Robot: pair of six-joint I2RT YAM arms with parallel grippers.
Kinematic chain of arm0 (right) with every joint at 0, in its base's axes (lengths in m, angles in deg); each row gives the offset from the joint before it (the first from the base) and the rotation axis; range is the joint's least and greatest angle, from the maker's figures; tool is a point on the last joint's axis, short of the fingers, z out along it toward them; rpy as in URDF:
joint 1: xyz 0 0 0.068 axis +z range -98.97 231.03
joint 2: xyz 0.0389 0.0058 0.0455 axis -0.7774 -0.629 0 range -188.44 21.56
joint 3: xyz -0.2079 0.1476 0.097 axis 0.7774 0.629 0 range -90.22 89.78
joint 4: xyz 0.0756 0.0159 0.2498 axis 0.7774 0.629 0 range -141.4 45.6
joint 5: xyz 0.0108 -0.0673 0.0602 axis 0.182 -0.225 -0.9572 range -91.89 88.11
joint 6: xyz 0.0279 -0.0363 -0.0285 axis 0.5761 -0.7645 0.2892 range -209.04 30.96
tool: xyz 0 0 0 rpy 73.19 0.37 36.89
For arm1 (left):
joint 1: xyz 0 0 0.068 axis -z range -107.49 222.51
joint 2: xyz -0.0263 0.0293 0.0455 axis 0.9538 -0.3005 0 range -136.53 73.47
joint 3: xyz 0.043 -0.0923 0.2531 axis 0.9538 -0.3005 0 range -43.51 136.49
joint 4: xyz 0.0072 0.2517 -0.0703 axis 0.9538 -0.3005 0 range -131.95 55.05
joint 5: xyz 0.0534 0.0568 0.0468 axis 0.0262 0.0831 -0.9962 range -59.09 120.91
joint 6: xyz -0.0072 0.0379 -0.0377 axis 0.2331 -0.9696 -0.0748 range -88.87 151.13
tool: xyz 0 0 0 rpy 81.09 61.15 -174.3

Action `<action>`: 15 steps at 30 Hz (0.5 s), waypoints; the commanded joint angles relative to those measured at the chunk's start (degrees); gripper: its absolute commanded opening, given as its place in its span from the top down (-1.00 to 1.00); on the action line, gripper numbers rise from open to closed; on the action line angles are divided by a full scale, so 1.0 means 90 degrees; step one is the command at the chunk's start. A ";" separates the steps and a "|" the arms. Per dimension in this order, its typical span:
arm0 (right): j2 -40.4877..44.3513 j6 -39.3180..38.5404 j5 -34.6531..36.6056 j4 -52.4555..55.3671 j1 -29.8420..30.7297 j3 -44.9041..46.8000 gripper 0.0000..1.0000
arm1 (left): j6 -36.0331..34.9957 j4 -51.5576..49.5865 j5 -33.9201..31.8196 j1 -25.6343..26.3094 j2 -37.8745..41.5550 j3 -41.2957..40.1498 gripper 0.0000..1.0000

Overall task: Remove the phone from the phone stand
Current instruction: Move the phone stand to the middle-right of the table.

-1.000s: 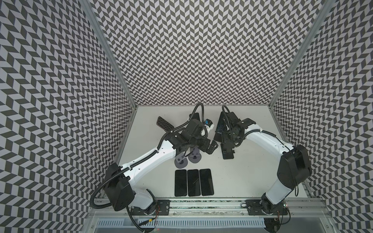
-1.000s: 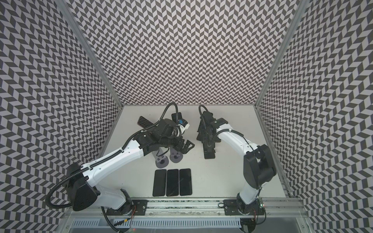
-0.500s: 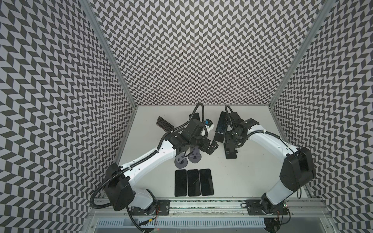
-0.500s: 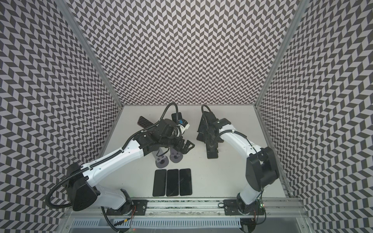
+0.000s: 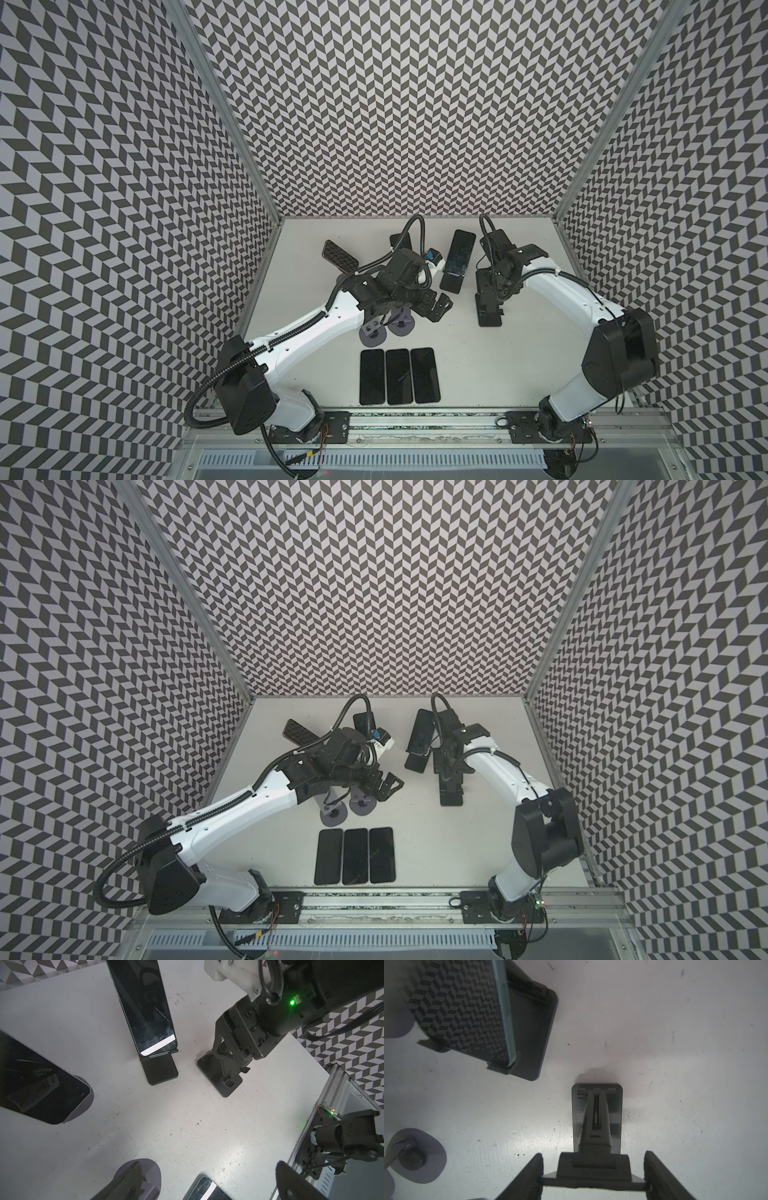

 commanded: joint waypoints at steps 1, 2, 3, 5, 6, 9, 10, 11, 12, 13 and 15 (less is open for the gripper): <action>0.0277 -0.0291 0.0168 -0.0371 -0.0336 0.0052 -0.28 | -0.0114 0.0024 -0.0043 0.0032 0.0027 0.0126 -0.99; 0.0272 -0.0346 0.0168 -0.0422 -0.0441 0.0078 -0.28 | -0.0114 0.0022 -0.0043 0.0032 -0.0002 0.0161 -1.00; 0.0274 -0.0390 0.0174 -0.0472 -0.0576 0.0079 -0.28 | -0.0105 0.0022 -0.0035 0.0035 -0.0023 0.0191 -1.00; 0.0280 -0.0454 0.0177 -0.0587 -0.0807 0.0065 -0.28 | -0.0098 0.0006 -0.0031 0.0038 -0.0064 0.0245 -1.00; 0.0287 -0.0494 0.0151 -0.0646 -0.0946 0.0066 -0.28 | -0.0095 0.0002 -0.0029 0.0042 -0.0086 0.0265 -1.00; 0.0260 -0.0609 0.0138 -0.0817 -0.1310 0.0050 -0.28 | -0.0085 0.0002 -0.0025 0.0050 -0.0123 0.0304 -1.00; 0.0233 -0.0642 0.0135 -0.0843 -0.1411 0.0026 -0.28 | -0.0079 0.0002 -0.0023 0.0052 -0.0136 0.0322 -1.00; 0.0223 -0.0686 0.0130 -0.0875 -0.1520 0.0014 -0.28 | -0.0075 -0.0007 -0.0023 0.0053 -0.0154 0.0333 -1.00; 0.0218 -0.0707 0.0124 -0.0906 -0.1607 0.0003 -0.28 | -0.0075 -0.0008 -0.0023 0.0052 -0.0157 0.0334 -1.00; 0.0216 -0.0729 0.0117 -0.0937 -0.1702 0.0010 -0.28 | -0.0068 -0.0008 -0.0017 0.0052 -0.0162 0.0344 -1.00; 0.0204 -0.0766 0.0092 -0.0991 -0.1855 0.0024 -0.28 | -0.0065 -0.0027 -0.0023 0.0057 -0.0186 0.0368 -1.00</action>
